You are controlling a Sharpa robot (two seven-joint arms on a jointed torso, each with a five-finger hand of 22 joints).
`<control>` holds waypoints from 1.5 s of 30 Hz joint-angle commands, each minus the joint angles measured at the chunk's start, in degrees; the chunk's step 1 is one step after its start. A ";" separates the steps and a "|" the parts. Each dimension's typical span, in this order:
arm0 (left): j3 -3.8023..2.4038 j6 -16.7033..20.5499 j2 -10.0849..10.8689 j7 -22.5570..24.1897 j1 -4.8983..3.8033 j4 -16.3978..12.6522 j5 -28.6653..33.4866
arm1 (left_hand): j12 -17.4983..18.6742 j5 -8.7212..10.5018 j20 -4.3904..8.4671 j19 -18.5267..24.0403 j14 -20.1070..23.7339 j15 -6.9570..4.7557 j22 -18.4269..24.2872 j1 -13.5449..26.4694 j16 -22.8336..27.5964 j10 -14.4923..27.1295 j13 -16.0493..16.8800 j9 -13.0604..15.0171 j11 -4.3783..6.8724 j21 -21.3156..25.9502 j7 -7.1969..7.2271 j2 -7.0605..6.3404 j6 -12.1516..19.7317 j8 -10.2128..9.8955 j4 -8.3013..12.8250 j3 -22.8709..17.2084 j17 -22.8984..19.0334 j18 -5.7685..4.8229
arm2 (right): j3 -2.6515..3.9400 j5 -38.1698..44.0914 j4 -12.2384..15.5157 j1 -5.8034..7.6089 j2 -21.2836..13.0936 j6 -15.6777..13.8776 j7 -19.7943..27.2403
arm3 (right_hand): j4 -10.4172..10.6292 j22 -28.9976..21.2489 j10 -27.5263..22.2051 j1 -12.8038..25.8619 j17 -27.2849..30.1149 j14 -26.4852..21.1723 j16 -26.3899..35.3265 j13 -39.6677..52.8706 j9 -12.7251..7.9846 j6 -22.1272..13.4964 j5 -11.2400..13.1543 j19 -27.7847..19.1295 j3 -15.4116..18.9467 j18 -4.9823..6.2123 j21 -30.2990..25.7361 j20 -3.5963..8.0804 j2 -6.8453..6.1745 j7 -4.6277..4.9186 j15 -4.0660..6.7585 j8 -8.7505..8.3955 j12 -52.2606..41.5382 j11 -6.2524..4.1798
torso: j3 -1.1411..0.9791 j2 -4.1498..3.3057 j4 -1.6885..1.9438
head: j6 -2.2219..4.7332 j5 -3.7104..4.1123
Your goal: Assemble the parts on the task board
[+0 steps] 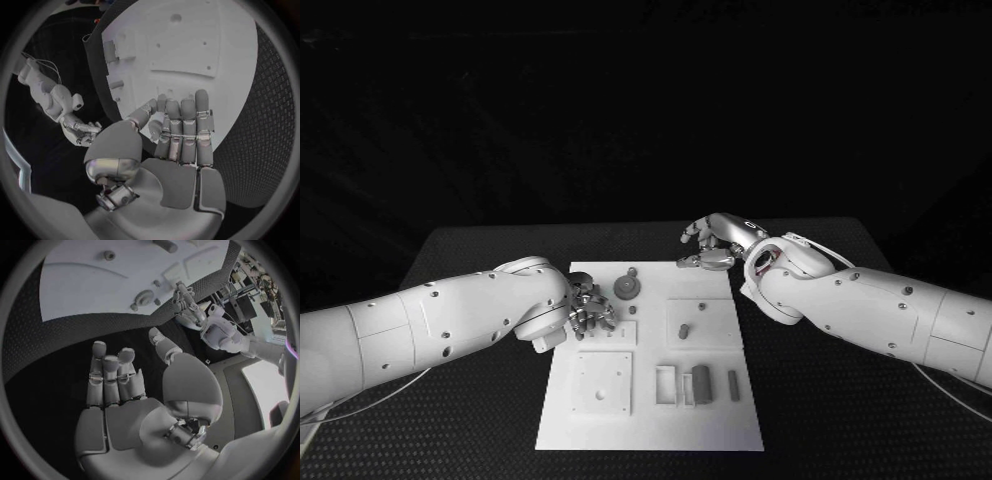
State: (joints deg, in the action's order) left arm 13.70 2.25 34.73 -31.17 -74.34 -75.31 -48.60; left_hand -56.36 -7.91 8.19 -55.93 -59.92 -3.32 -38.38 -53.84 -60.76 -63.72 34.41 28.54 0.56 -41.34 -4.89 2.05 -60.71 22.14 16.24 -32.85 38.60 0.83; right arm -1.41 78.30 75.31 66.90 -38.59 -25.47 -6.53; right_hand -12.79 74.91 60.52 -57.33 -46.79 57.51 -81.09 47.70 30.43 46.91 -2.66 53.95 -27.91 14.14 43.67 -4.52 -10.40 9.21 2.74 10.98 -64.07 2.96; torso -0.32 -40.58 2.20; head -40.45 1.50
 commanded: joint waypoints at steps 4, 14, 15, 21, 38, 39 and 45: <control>-0.03 -0.94 0.05 -0.53 0.01 -0.27 -3.96 | -0.51 0.10 0.82 -0.23 -0.22 -0.20 -0.20 0.57 -0.51 -2.10 0.16 1.27 2.46 -0.31 1.74 -0.10 -2.16 1.83 0.02 -0.16 -0.14 0.27 | 0.04 -0.26 -0.02 -0.01 0.00 0.39 -0.14 | -0.13 0.93 0.21 0.15 0.07 -0.09 -0.28 -0.09 0.04 0.02 -0.16 0.02 0.35 0.86 0.24 -0.19 0.56 0.22 0.43 0.23 -0.27 -0.08 | -0.01 0.01 -0.02 | -0.11 -0.01; -0.03 -2.21 0.00 -0.74 0.11 -0.77 -6.18 | -0.80 0.43 0.90 -0.32 -0.29 -0.26 -0.49 0.96 -0.91 -2.20 0.33 1.29 2.58 -0.46 1.87 -0.45 -2.43 2.00 -0.08 0.08 -0.26 0.26 | 0.04 -0.27 -0.03 -0.02 0.01 0.53 -0.15 | -0.18 0.93 0.22 0.11 0.09 -0.09 -0.28 -0.11 0.04 0.02 -0.16 0.02 0.36 0.86 0.23 -0.19 0.63 0.21 0.44 0.23 -0.27 -0.09 | 0.00 0.00 0.01 | -0.22 0.04; -0.03 -2.38 -0.02 -0.73 0.11 -0.77 -6.18 | -0.85 0.46 0.92 -0.35 -0.31 -0.28 -0.54 1.01 -0.97 -2.22 0.36 1.29 2.60 -0.49 1.89 -0.45 -2.48 2.03 -0.11 0.09 -0.27 0.26 | 0.04 -0.27 -0.02 -0.02 0.01 0.53 -0.14 | -0.19 0.93 0.22 0.10 0.09 -0.09 -0.28 -0.12 0.03 0.02 -0.16 0.02 0.36 0.86 0.23 -0.19 0.64 0.21 0.45 0.23 -0.27 -0.09 | -0.02 0.01 0.00 | -0.27 0.02; -0.03 -2.09 -0.29 -0.88 0.22 -0.65 -6.25 | -1.10 0.59 1.03 -0.51 -0.45 -0.40 -0.78 1.19 -1.32 -2.35 0.51 1.30 2.71 -0.67 1.99 -0.42 -2.68 2.14 -0.24 0.14 -0.35 0.30 | 0.04 -0.27 -0.03 -0.02 0.05 0.55 -0.14 | -0.23 0.92 0.22 0.07 0.10 -0.09 -0.27 -0.13 0.03 0.01 -0.16 0.01 0.37 0.86 0.23 -0.19 0.68 0.21 0.45 0.23 -0.27 -0.10 | -0.04 0.00 -0.02 | -0.33 0.03; -0.04 -3.71 -0.96 -1.18 0.60 0.13 -6.61 | -1.43 2.88 1.18 -0.39 -0.29 -0.55 -1.31 1.68 -1.93 -2.22 0.75 1.23 2.76 -0.77 2.04 0.43 -2.73 2.19 -0.41 0.10 -0.75 0.26 | 0.04 -0.30 -0.03 -0.02 0.01 0.94 -0.40 | -0.31 0.91 0.21 0.05 0.13 -0.11 -0.26 -0.17 0.01 -0.01 -0.16 -0.02 0.42 0.86 0.21 -0.20 0.74 0.21 0.45 0.22 -0.26 -0.10 | -0.07 0.01 -0.04 | -0.47 0.10; -0.04 -3.72 -1.00 -1.17 0.62 0.19 -6.61 | -1.44 2.98 1.18 -0.39 -0.28 -0.55 -1.34 1.72 -1.96 -2.21 0.76 1.23 2.76 -0.77 2.04 0.46 -2.72 2.19 -0.43 0.10 -0.78 0.26 | 0.04 -0.30 -0.02 -0.02 0.01 0.94 -0.40 | -0.32 0.91 0.21 0.05 0.13 -0.11 -0.26 -0.18 0.01 -0.01 -0.16 -0.02 0.42 0.86 0.21 -0.20 0.74 0.21 0.45 0.22 -0.26 -0.10 | -0.07 0.02 -0.01 | -0.51 0.12; -0.04 -3.43 -1.13 -1.21 0.78 0.48 -6.84 | -1.45 3.08 1.19 -0.37 -0.25 -0.56 -1.37 1.75 -1.99 -2.19 0.78 1.22 2.76 -0.77 2.03 0.47 -2.71 2.19 -0.42 0.10 -0.81 0.26 | 0.04 -0.30 0.00 -0.02 0.01 0.93 -0.38 | -0.34 0.91 0.20 0.04 0.14 -0.12 -0.25 -0.19 0.00 -0.01 -0.16 -0.03 0.43 0.86 0.20 -0.21 0.76 0.21 0.45 0.22 -0.26 -0.10 | -0.03 0.01 0.01 | -0.52 0.19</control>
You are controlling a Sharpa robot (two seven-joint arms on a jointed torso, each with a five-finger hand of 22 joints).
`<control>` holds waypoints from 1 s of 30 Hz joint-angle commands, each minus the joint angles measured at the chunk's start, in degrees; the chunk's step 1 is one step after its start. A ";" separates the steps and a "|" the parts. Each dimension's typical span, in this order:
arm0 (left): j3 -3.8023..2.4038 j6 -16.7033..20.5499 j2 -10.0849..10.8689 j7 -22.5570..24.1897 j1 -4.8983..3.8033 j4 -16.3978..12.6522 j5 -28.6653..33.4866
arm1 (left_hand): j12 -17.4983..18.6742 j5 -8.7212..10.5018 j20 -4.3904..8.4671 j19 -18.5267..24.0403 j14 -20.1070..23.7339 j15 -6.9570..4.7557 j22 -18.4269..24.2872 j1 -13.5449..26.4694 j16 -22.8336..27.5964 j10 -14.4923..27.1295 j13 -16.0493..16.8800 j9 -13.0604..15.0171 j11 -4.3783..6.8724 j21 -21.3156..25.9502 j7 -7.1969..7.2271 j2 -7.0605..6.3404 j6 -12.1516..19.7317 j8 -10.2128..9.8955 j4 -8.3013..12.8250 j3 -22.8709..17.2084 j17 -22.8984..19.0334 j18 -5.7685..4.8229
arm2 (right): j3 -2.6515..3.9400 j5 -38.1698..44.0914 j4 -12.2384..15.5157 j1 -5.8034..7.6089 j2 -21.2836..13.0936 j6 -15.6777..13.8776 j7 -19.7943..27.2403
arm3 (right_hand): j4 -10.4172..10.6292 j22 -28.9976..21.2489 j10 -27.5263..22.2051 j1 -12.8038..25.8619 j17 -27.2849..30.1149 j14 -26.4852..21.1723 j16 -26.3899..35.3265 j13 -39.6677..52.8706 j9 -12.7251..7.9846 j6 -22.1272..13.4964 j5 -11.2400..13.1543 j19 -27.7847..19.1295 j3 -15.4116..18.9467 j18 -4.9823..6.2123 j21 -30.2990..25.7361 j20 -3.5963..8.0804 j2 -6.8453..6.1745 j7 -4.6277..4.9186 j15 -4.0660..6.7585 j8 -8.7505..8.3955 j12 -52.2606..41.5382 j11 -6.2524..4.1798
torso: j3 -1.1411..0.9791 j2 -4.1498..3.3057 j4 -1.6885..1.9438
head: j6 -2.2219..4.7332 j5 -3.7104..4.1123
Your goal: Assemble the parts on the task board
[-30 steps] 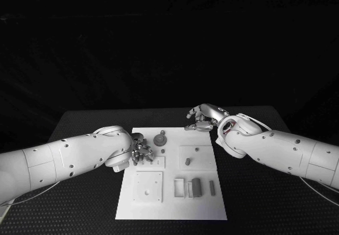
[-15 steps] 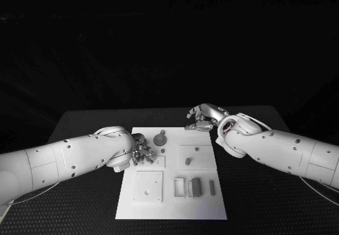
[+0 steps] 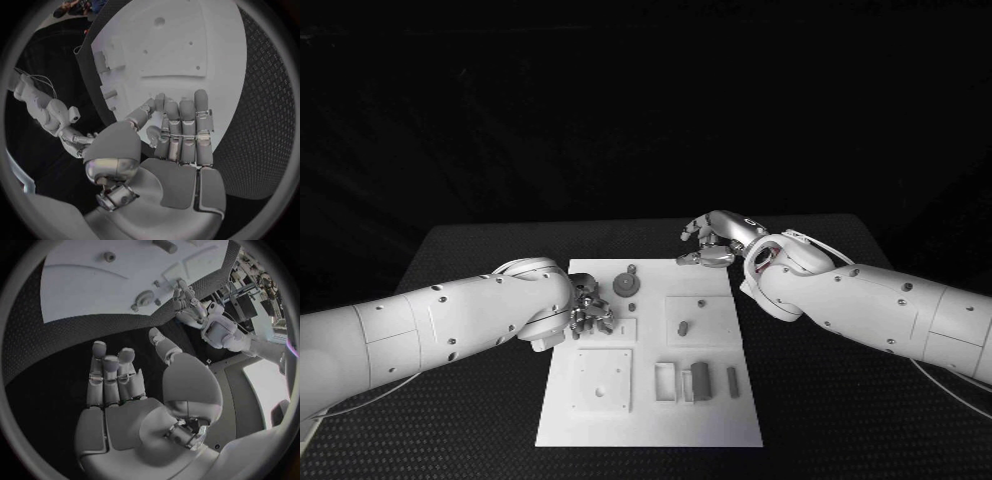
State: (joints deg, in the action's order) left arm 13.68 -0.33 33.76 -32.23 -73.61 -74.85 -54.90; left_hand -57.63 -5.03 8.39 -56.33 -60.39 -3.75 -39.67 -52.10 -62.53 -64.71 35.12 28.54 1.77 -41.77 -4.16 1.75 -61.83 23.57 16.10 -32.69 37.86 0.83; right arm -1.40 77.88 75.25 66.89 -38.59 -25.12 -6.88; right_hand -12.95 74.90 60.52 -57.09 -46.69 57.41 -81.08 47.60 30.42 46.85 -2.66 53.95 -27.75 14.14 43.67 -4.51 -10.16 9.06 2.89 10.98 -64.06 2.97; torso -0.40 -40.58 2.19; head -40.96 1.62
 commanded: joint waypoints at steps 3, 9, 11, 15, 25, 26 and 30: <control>-0.02 -0.91 -0.18 -0.21 0.06 0.06 -0.65 | -0.19 0.23 0.99 0.04 0.23 -0.12 -0.09 0.00 -0.23 -1.19 0.06 1.21 1.55 -0.33 1.31 0.77 -1.58 0.76 -0.27 -0.07 -0.09 0.26 | 0.03 0.10 0.02 -0.01 0.02 0.60 -0.02 | -0.19 0.91 0.20 -0.20 0.06 -0.01 -0.26 -0.10 0.01 0.05 -0.16 -0.04 0.28 0.86 0.20 -0.21 0.54 0.36 0.31 0.22 -0.26 -0.10 | 0.04 0.00 -0.02 | -0.05 0.07; -0.02 -0.60 -0.27 -0.32 0.13 0.19 -1.19 | -0.20 0.27 1.00 0.06 0.26 -0.13 -0.12 0.02 -0.26 -1.16 0.07 1.20 1.55 -0.33 1.30 0.72 -1.55 0.74 -0.25 -0.07 -0.12 0.25 | 0.03 0.02 0.01 -0.01 0.03 0.61 0.00 | -0.20 0.91 0.19 -0.18 0.07 -0.02 -0.25 -0.11 0.01 0.05 -0.16 -0.05 0.30 0.85 0.19 -0.22 0.56 0.36 0.31 0.23 -0.26 -0.10 | 0.04 0.01 0.00 | -0.08 0.13; -0.02 -0.34 -0.32 -0.35 0.15 0.26 -1.24 | -0.20 0.29 1.00 0.07 0.27 -0.13 -0.13 0.05 -0.27 -1.14 0.08 1.19 1.54 -0.32 1.30 0.69 -1.54 0.74 -0.25 -0.06 -0.14 0.25 | 0.03 0.01 -0.01 -0.01 0.04 0.61 0.00 | -0.20 0.91 0.19 -0.17 0.07 -0.02 -0.25 -0.12 0.01 0.05 -0.16 -0.05 0.31 0.86 0.19 -0.23 0.56 0.36 0.30 0.23 -0.26 -0.10 | 0.07 0.00 0.03 | -0.06 0.17; -0.03 0.44 -0.41 -0.20 0.22 0.45 -1.37 | -0.19 0.35 1.00 0.10 0.32 -0.13 -0.16 0.11 -0.28 -1.09 0.08 1.17 1.52 -0.31 1.28 0.62 -1.48 0.71 -0.26 -0.05 -0.19 0.24 | 0.03 0.01 0.01 -0.01 0.04 0.57 -0.01 | -0.20 0.91 0.19 -0.16 0.08 -0.03 -0.25 -0.13 0.00 0.05 -0.16 -0.05 0.32 0.86 0.19 -0.23 0.58 0.36 0.30 0.23 -0.25 -0.09 | 0.07 0.01 0.03 | -0.02 0.14; -0.03 1.17 -0.39 0.29 0.27 0.33 -1.36 | -0.23 0.45 1.04 0.12 0.35 -0.15 -0.24 -0.03 -0.38 -1.07 0.10 1.17 1.53 -0.30 1.28 0.80 -1.47 0.72 -0.19 -0.20 -0.27 0.25 | 0.03 0.01 -0.08 -0.01 0.04 0.58 -0.04 | -0.23 0.90 0.18 -0.15 0.09 -0.04 -0.24 -0.15 -0.01 0.04 -0.16 -0.07 0.35 0.85 0.18 -0.24 0.61 0.36 0.30 0.22 -0.25 -0.09 | 0.03 0.00 -0.03 | -0.11 0.15; -0.03 1.31 -0.38 0.39 0.27 0.29 -1.33 | -0.24 0.47 1.04 0.11 0.34 -0.15 -0.26 -0.06 -0.41 -1.08 0.11 1.17 1.53 -0.30 1.29 0.82 -1.49 0.73 -0.17 -0.22 -0.28 0.26 | 0.03 0.00 -0.10 -0.01 0.04 0.65 -0.04 | -0.23 0.90 0.18 -0.15 0.09 -0.04 -0.24 -0.15 -0.01 0.04 -0.16 -0.07 0.35 0.85 0.18 -0.24 0.61 0.36 0.30 0.22 -0.25 -0.09 | 0.03 0.01 -0.01 | -0.14 0.16; -0.04 2.11 -0.36 0.71 0.33 0.09 -1.28 | -0.28 0.46 1.06 0.09 0.32 -0.16 -0.31 -0.14 -0.47 -1.11 0.13 1.17 1.55 -0.32 1.31 0.84 -1.53 0.76 -0.10 -0.29 -0.32 0.26 | 0.03 -0.31 -0.10 -0.01 0.05 0.90 -0.04 | -0.24 0.90 0.17 -0.13 0.10 -0.04 -0.23 -0.16 -0.02 0.02 -0.16 -0.08 0.37 0.86 0.17 -0.25 0.59 0.36 0.30 0.22 -0.24 -0.09 | 0.03 0.01 0.03 | -0.20 0.20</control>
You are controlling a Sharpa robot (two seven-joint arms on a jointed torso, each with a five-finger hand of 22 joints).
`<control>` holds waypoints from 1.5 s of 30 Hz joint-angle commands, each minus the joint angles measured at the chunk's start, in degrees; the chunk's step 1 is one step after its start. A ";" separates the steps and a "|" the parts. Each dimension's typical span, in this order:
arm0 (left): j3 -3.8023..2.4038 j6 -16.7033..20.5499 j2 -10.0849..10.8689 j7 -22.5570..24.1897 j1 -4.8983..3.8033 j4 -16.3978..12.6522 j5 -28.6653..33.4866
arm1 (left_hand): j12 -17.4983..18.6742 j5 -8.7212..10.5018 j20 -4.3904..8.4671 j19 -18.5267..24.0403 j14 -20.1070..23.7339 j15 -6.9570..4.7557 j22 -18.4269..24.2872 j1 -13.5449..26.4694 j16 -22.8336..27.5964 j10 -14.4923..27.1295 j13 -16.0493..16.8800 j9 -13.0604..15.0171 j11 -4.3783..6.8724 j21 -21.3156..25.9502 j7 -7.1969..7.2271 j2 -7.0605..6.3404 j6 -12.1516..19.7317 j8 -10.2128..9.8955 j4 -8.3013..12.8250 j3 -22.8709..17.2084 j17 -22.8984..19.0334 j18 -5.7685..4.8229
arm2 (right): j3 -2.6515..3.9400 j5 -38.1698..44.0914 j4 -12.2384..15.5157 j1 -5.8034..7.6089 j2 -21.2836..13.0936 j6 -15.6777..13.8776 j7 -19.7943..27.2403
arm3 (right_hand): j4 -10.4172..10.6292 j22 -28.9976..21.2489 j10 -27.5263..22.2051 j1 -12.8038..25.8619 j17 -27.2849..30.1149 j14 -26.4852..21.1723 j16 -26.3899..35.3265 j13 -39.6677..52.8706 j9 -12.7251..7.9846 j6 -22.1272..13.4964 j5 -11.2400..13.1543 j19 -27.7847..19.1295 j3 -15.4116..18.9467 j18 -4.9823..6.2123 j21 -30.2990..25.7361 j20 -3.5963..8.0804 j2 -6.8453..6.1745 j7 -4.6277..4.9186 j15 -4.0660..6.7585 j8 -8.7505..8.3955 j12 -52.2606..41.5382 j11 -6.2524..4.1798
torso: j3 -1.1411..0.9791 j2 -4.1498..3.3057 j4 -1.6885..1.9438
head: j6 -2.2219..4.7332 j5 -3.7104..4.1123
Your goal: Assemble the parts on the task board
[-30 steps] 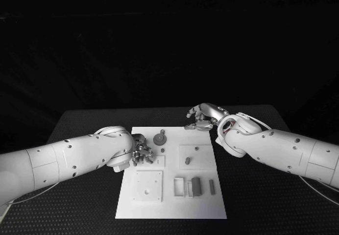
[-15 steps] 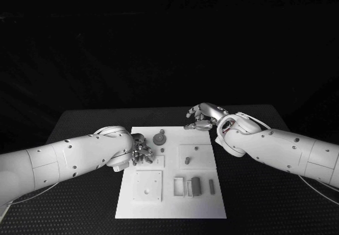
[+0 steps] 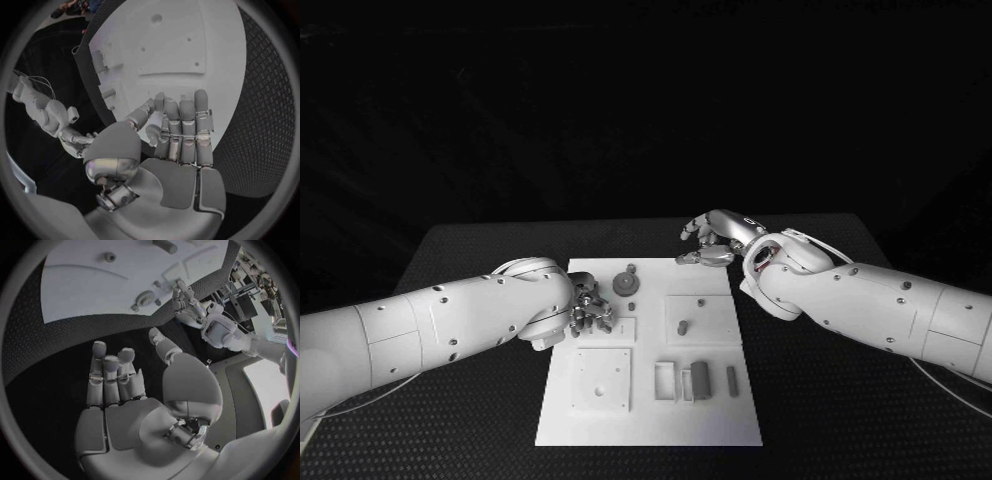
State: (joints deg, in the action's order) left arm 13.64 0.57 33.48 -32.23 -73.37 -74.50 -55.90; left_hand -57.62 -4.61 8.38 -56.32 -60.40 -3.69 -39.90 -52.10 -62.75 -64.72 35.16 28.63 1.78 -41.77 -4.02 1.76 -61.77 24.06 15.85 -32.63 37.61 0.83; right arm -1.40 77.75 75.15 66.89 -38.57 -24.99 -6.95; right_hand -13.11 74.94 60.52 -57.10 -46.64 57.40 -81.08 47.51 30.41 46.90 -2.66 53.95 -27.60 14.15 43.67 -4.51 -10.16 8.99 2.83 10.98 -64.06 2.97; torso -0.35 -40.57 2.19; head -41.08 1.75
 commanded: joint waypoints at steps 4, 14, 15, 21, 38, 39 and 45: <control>0.00 1.61 -0.09 0.77 0.10 -0.30 -0.28 | -0.31 -0.02 1.08 0.07 0.32 -0.24 -0.12 -0.23 -0.31 -1.12 0.10 1.09 1.56 -0.33 1.18 0.82 -1.62 0.29 0.22 -0.43 -0.11 0.27 | 0.03 -0.19 0.00 -0.01 0.05 0.70 0.04 | -0.09 0.86 0.16 -0.12 0.06 -0.04 -0.23 -0.08 -0.02 -0.04 -0.16 -0.09 0.23 0.85 0.17 -0.25 0.58 0.44 0.36 0.21 -0.24 -0.09 | -0.03 0.01 0.03 | -0.09 0.10; 0.00 1.35 -0.07 0.66 0.10 -0.26 -0.81 | -0.33 -0.04 1.09 0.05 0.32 -0.25 -0.18 -0.29 -0.37 -1.13 0.11 1.09 1.57 -0.33 1.19 0.76 -1.62 0.31 0.27 -0.50 -0.18 0.26 | 0.03 -0.25 -0.04 -0.01 0.03 0.77 0.04 | -0.09 0.86 0.15 -0.10 0.06 -0.04 -0.23 -0.09 -0.02 -0.05 -0.16 -0.10 0.24 0.85 0.16 -0.26 0.59 0.44 0.36 0.21 -0.24 -0.09 | -0.04 -0.01 0.03 | -0.09 0.08; 0.00 1.20 -0.09 0.65 0.10 -0.26 -0.94 | -0.33 -0.04 1.09 0.05 0.32 -0.25 -0.19 -0.29 -0.38 -1.13 0.11 1.09 1.57 -0.33 1.18 0.75 -1.62 0.31 0.28 -0.50 -0.19 0.25 | 0.03 -0.28 -0.02 -0.01 0.03 0.78 0.04 | -0.09 0.86 0.15 -0.10 0.06 -0.04 -0.23 -0.09 -0.02 -0.05 -0.16 -0.10 0.24 0.85 0.16 -0.26 0.59 0.44 0.36 0.21 -0.24 -0.09 | -0.03 0.00 0.03 | -0.09 0.10; 0.00 0.24 -0.09 0.47 0.10 -0.38 -1.07 | -0.31 -0.01 1.07 0.11 0.41 -0.24 -0.27 -0.25 -0.43 -1.06 0.10 1.06 1.54 -0.29 1.15 0.34 -1.54 0.28 0.31 -0.47 -0.33 0.22 | 0.03 -0.29 -0.03 -0.01 0.06 0.89 0.04 | -0.09 0.86 0.15 -0.10 0.06 -0.04 -0.23 -0.09 -0.02 -0.05 -0.16 -0.10 0.24 0.85 0.16 -0.26 0.59 0.44 0.36 0.21 -0.24 -0.09 | -0.02 0.02 0.03 | -0.12 0.08; 0.00 0.09 0.06 0.36 0.13 -0.65 -1.30 | -0.20 0.80 0.94 0.58 1.24 -0.06 -0.58 0.03 -0.62 -0.33 0.10 0.46 0.87 0.21 0.44 -2.22 0.27 -0.79 -0.18 -0.27 -1.07 0.04 | 0.03 -0.35 -0.07 -0.02 0.03 1.07 0.07 | -0.08 0.86 0.15 -0.07 0.07 -0.05 -0.22 -0.09 -0.02 -0.05 -0.16 -0.10 0.26 0.85 0.16 -0.26 0.59 0.44 0.36 0.21 -0.23 -0.08 | -0.01 0.01 0.04 | -0.24 0.20; 0.00 0.04 0.06 0.37 0.13 -0.64 -1.30 | -0.20 0.80 0.94 0.58 1.24 -0.06 -0.58 0.03 -0.62 -0.33 0.10 0.46 0.87 0.21 0.44 -2.22 0.27 -0.79 -0.18 -0.27 -1.07 0.04 | 0.03 -0.35 -0.08 -0.02 0.04 1.08 0.07 | -0.08 0.86 0.15 -0.07 0.07 -0.05 -0.22 -0.09 -0.02 -0.05 -0.16 -0.10 0.26 0.85 0.16 -0.26 0.59 0.44 0.36 0.21 -0.23 -0.08 | -0.02 0.01 0.03 | -0.23 0.20; 0.00 0.13 0.08 0.39 0.15 -0.63 -1.24 | -0.23 0.89 0.91 0.64 1.44 0.03 -0.62 1.99 -0.68 -0.12 0.13 0.24 0.57 0.34 0.14 -4.59 0.87 -1.21 -1.21 0.85 -1.22 0.00 | 0.03 -0.35 -0.03 -0.02 0.01 1.15 0.17 | -0.09 0.86 0.14 -0.07 0.07 -0.06 -0.22 -0.10 -0.03 -0.06 -0.16 -0.11 0.26 0.85 0.15 -0.26 0.59 0.44 0.36 0.20 -0.23 -0.08 | -0.02 -0.01 0.01 | -0.29 0.22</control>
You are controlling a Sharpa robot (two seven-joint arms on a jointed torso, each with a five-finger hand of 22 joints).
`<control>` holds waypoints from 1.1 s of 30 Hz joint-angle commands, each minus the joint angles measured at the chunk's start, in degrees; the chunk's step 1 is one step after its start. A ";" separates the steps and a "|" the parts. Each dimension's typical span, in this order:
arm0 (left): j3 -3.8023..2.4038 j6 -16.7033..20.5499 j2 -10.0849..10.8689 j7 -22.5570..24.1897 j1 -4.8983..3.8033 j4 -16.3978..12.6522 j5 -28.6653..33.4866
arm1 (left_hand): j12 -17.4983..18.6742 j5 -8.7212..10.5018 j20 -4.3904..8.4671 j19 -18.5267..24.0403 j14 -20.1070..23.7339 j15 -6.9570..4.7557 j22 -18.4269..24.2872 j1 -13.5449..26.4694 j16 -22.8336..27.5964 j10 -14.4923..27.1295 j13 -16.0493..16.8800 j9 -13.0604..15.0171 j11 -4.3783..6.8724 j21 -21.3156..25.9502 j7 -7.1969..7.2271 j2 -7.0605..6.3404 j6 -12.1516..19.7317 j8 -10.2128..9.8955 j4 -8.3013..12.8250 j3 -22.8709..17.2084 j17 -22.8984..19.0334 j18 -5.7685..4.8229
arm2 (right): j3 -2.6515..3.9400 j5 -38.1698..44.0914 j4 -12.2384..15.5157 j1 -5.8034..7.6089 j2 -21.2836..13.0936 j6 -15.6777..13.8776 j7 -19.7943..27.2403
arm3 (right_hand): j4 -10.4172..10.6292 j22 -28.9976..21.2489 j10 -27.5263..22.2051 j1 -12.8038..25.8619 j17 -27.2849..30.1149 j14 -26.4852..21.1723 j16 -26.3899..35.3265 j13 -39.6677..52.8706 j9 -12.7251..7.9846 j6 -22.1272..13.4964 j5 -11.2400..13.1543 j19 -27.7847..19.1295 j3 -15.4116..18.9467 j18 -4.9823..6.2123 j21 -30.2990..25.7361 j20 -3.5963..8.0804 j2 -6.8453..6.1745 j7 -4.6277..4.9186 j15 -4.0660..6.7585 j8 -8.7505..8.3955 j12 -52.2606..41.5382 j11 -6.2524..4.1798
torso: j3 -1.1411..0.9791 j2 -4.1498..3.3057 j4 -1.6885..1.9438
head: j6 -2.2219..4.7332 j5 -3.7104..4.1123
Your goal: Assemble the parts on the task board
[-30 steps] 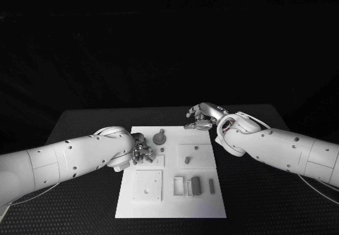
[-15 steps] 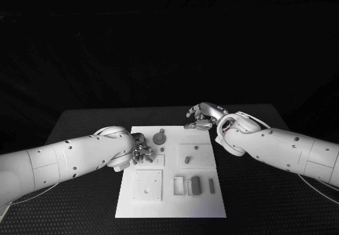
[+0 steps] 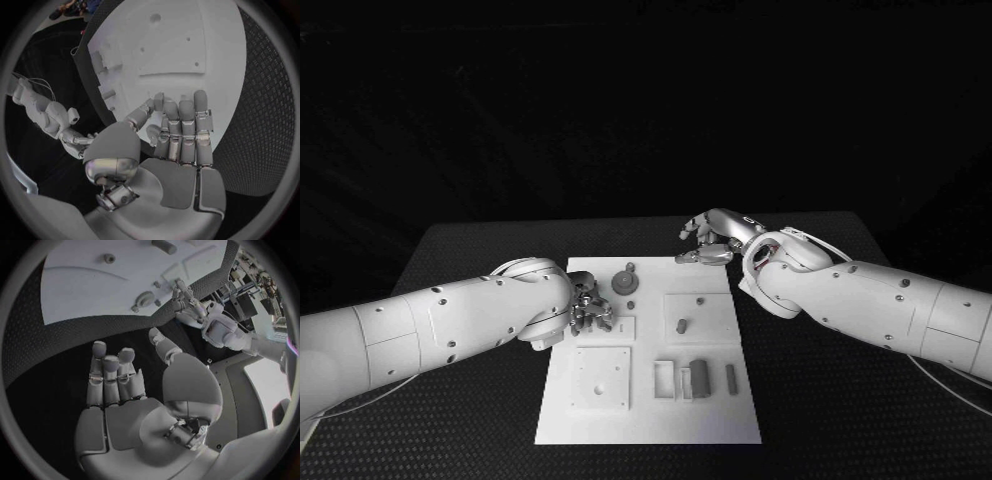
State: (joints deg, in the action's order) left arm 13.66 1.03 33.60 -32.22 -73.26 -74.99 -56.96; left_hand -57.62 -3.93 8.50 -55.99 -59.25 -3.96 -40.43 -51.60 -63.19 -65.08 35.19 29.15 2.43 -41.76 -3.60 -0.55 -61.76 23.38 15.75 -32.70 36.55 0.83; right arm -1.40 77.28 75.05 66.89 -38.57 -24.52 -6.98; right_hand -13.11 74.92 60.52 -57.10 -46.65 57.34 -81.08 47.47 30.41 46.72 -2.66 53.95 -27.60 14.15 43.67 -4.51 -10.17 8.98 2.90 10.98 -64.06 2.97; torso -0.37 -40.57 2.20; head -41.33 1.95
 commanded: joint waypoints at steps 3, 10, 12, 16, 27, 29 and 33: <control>-0.02 -0.34 0.00 0.37 0.04 -0.14 -0.13 | -0.33 0.02 0.79 0.35 0.37 0.25 -0.17 2.00 -0.39 0.33 0.17 -0.34 -0.10 0.44 -0.31 -2.64 0.87 -0.60 -1.42 1.42 -0.27 0.04 | 0.04 0.11 0.06 -0.02 -0.08 0.67 0.22 | -0.09 0.87 0.14 -0.07 0.09 -0.01 -0.22 -0.06 -0.03 0.12 -0.16 -0.11 0.26 0.85 0.15 -0.27 0.60 0.46 0.28 0.20 -0.22 -0.08 | 0.00 0.00 0.02 | -0.09 -0.01; -0.02 -0.55 0.02 0.31 0.04 -0.11 -0.07 | -0.51 -0.56 0.80 0.40 0.54 0.22 -0.37 2.84 -0.68 0.50 0.28 -0.39 -0.09 0.57 -0.32 -2.83 0.89 -0.66 -1.26 2.93 -0.49 0.09 | 0.04 0.11 0.08 -0.02 -0.10 0.65 0.21 | -0.10 0.87 0.12 -0.06 0.10 -0.02 -0.21 -0.07 -0.04 0.10 -0.16 -0.13 0.28 0.85 0.14 -0.27 0.60 0.46 0.28 0.19 -0.22 -0.07 | 0.02 0.02 0.00 | -0.10 0.02; -0.02 -0.65 0.03 0.31 0.04 -0.13 -0.05 | -0.53 -0.47 0.81 0.39 0.55 0.21 -0.40 3.03 -0.74 0.52 0.29 -0.41 -0.09 0.60 -0.31 -3.03 0.88 -0.67 -1.30 3.19 -0.54 0.10 | 0.04 0.11 0.07 -0.02 -0.10 0.66 0.21 | -0.10 0.87 0.12 -0.05 0.10 -0.03 -0.20 -0.08 -0.04 0.10 -0.16 -0.14 0.28 0.85 0.13 -0.28 0.60 0.46 0.28 0.19 -0.21 -0.07 | 0.01 0.01 0.02 | -0.11 -0.01; -0.02 -0.68 0.09 0.27 0.05 -0.10 -0.05 | -0.58 -0.31 0.83 0.35 0.58 0.18 -0.46 3.38 -0.84 0.54 0.31 -0.43 -0.07 0.66 -0.29 -3.40 0.86 -0.68 -1.47 3.57 -0.63 0.12 | 0.04 0.11 0.04 -0.02 -0.11 0.68 0.21 | -0.11 0.87 0.11 -0.05 0.11 -0.04 -0.20 -0.09 -0.04 0.09 -0.16 -0.15 0.29 0.85 0.13 -0.28 0.60 0.46 0.27 0.19 -0.21 -0.07 | 0.03 0.00 0.02 | -0.10 0.04; -0.02 -1.06 0.22 0.01 0.05 -0.09 -0.07 | -0.77 -0.64 0.92 0.19 0.53 0.07 -0.60 2.83 -1.13 0.49 0.40 -0.43 0.04 0.71 -0.19 -3.52 0.69 -0.63 -1.25 3.58 -0.77 0.23 | 0.04 0.11 0.02 -0.02 -0.13 0.78 0.21 | -0.12 0.86 0.10 -0.03 0.12 -0.05 -0.19 -0.10 -0.05 0.09 -0.16 -0.17 0.30 0.85 0.11 -0.29 0.61 0.47 0.27 0.19 -0.21 -0.07 | 0.04 0.01 0.04 | -0.21 0.06; -0.02 -1.03 0.23 -0.08 0.05 -0.09 -0.13 | -0.92 -1.22 0.94 0.08 0.52 0.03 -0.77 1.71 -1.36 0.46 0.46 -0.42 0.11 0.73 -0.12 -2.97 0.50 -0.53 -0.43 3.40 -0.91 0.21 | 0.04 0.11 0.02 -0.02 -0.13 0.77 0.20 | -0.11 0.86 0.10 -0.03 0.12 -0.06 -0.19 -0.10 -0.05 0.09 -0.16 -0.17 0.30 0.85 0.11 -0.29 0.61 0.47 0.27 0.19 -0.21 -0.07 | 0.03 0.01 0.04 | -0.23 0.05; -0.02 -0.96 0.24 -0.15 0.05 -0.07 -0.14 | -1.08 -1.59 0.97 -0.05 0.49 0.00 -0.95 0.73 -1.61 0.40 0.53 -0.41 0.16 0.76 -0.06 -2.53 0.34 -0.45 0.33 3.31 -1.07 0.20 | 0.04 0.11 0.05 -0.02 -0.14 0.77 0.21 | -0.11 0.86 0.10 -0.03 0.12 -0.06 -0.19 -0.10 -0.05 0.09 -0.16 -0.17 0.30 0.85 0.11 -0.29 0.61 0.47 0.27 0.19 -0.21 -0.07 | 0.03 0.02 0.02 | -0.19 0.02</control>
State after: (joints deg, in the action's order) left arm 13.66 0.70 33.88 -32.34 -73.21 -74.95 -56.95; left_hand -58.52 -5.27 8.50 -55.99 -58.95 -3.88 -41.31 -50.46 -64.52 -64.55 35.66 28.73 2.69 -41.28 -3.87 -3.19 -61.09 23.00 15.83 -29.43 35.52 0.84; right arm -1.39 77.25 75.05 66.89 -38.68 -24.32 -6.97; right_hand -13.11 74.91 60.52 -57.10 -46.60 57.29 -81.08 47.43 30.41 46.86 -2.66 53.95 -27.60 14.15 43.67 -4.51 -10.17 9.10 2.74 10.98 -64.06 2.97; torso -0.34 -40.56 2.22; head -41.54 1.99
